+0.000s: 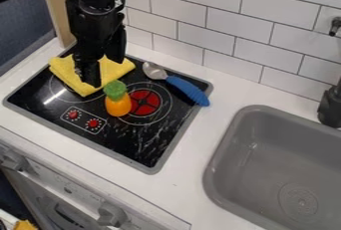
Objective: Place the blue spoon on the right burner of the stove
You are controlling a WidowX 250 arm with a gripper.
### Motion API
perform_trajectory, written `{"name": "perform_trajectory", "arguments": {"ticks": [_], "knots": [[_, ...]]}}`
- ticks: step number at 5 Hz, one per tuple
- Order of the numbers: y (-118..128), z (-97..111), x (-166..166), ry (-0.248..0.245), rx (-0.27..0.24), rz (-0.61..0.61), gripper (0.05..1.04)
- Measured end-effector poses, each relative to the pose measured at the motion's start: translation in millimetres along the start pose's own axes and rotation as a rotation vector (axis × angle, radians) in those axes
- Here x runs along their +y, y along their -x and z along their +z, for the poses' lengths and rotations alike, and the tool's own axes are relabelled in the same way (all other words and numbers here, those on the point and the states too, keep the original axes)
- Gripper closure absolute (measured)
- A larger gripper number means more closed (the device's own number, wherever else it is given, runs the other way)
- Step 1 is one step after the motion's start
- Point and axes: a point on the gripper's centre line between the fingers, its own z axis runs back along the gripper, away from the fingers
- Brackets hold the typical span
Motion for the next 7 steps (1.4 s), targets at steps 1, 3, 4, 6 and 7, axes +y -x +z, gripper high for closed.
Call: {"name": "perform_trajectory", "arguments": {"ticks": [1, 3, 4, 6, 7], "knots": [[3, -8, 3, -0.032, 0.007, -0.004, 0.084], [52, 16, -17, 0.000, -0.035, -0.182, 0.084], [67, 29, -26, 0.023, -0.032, -0.210, 0.084], [97, 20, -56, 0.008, -0.010, -0.239, 0.084], [109, -4, -67, -0.035, -0.033, -0.257, 0.084]]}}
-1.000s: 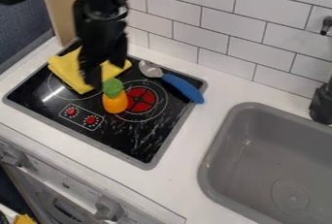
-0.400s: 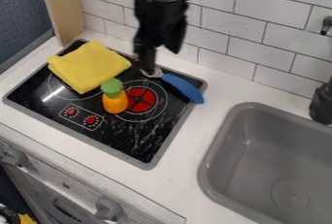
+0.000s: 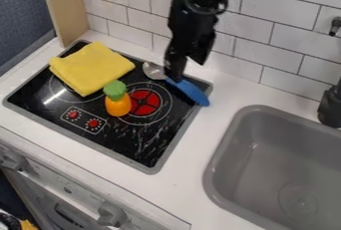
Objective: Place the blue spoon on the right burner of the stove
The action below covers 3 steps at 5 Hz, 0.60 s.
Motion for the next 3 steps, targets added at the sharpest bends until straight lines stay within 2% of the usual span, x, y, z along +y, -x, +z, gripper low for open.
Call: {"name": "perform_trajectory", "arguments": {"ticks": [1, 2, 3], "knots": [[4, -14, 0, -0.027, 0.007, -0.029, 0.084], [8, -25, -7, -0.037, 0.045, -0.056, 0.084], [3, -33, -7, -0.053, 0.059, -0.065, 0.084]]}}
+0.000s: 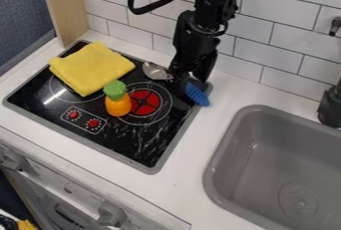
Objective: Place the blue spoon on the right burner of the stove
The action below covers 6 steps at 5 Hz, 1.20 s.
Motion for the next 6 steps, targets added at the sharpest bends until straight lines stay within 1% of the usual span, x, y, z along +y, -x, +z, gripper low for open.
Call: {"name": "perform_trajectory", "arguments": {"ticks": [1, 2, 3, 5, 6], "knots": [[5.9, -7.4, -3.2, 0.009, 0.029, -0.017, 0.140], [4.5, -8.8, -5.5, 0.010, 0.033, -0.025, 0.427], [4.0, -8.9, -4.5, 0.004, 0.029, -0.027, 0.673], [7.7, -8.7, -1.3, -0.014, 0.004, -0.040, 0.678], [12.9, -0.6, 3.1, -0.004, -0.033, -0.041, 0.678]]}}
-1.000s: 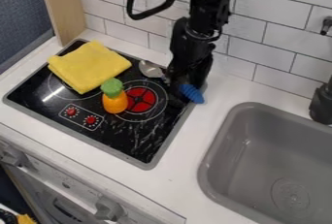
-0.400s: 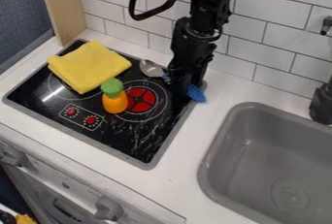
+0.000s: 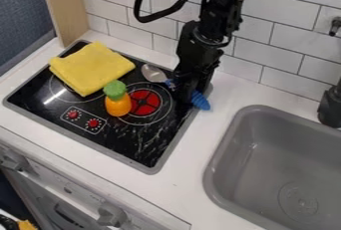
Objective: Place the blue spoon on the right burner of the stove
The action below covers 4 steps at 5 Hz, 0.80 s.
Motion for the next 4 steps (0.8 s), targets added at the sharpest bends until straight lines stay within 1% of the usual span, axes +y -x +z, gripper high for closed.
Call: {"name": "perform_trajectory", "arguments": {"ticks": [1, 2, 3, 4], "knots": [[0, 25, 3, 0.047, -0.035, 0.020, 0.678], [2, 40, 19, 0.052, -0.065, 0.071, 0.678], [1, 59, 44, 0.061, -0.093, 0.164, 0.678], [9, 67, 70, 0.054, -0.091, 0.228, 0.678]]}}
